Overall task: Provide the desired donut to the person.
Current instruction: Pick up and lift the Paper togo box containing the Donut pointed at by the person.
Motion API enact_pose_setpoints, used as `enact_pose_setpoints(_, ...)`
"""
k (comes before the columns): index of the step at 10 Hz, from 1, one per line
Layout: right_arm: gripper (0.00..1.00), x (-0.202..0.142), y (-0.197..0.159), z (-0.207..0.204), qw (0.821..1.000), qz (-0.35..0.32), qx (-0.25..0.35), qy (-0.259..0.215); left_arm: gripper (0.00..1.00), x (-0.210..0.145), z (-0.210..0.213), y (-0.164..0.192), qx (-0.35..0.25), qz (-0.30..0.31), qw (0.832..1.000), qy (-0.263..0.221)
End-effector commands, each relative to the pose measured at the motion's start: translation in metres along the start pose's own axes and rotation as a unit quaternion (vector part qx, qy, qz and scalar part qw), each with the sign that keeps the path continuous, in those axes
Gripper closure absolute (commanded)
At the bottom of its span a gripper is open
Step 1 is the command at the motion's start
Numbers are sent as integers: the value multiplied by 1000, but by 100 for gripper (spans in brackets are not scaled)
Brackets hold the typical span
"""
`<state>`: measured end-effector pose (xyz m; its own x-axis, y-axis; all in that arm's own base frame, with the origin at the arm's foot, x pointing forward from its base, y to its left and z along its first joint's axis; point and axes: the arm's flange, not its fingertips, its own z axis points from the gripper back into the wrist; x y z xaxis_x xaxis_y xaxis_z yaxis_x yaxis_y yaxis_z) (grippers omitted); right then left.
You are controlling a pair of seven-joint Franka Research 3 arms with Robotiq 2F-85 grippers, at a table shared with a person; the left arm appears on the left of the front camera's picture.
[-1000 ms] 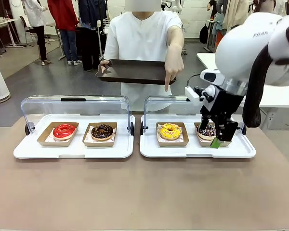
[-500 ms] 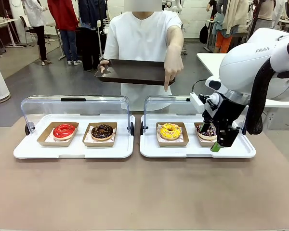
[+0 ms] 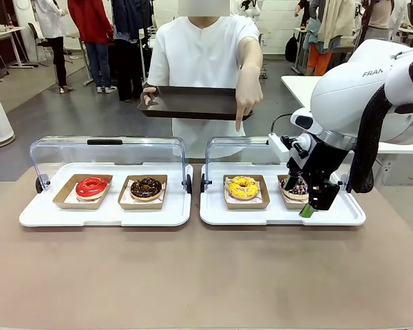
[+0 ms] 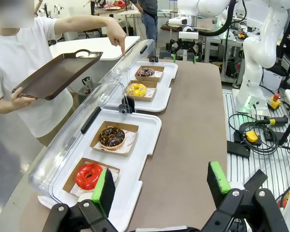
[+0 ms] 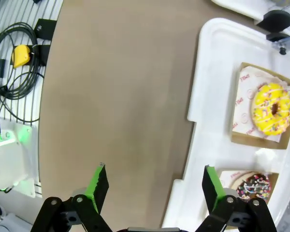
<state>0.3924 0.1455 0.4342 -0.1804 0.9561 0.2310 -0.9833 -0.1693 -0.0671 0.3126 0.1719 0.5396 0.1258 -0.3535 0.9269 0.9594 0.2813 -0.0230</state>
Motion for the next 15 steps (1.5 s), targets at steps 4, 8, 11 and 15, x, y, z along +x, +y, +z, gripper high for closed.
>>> enact_pose_setpoints(4, 0, 16, -31, -20, 991, -133, -14, 22, 0, 0, 1, 0, 1, -3, 1000, -5)
enact_pose_setpoints(8, 0, 45, -67, -54, 984, -166, -9, 62, 0, 0, 1, 0, 1, -3, 1000, -5)
enact_pose_setpoints(11, 0, 51, -81, -59, 979, -187, -18, 82, 0, 0, 1, 0, 1, -3, 1000, -5)
enact_pose_setpoints(15, 0, 45, -70, -64, 984, -167, -7, 57, 0, 0, 1, 0, 1, -3, 1000, -5)
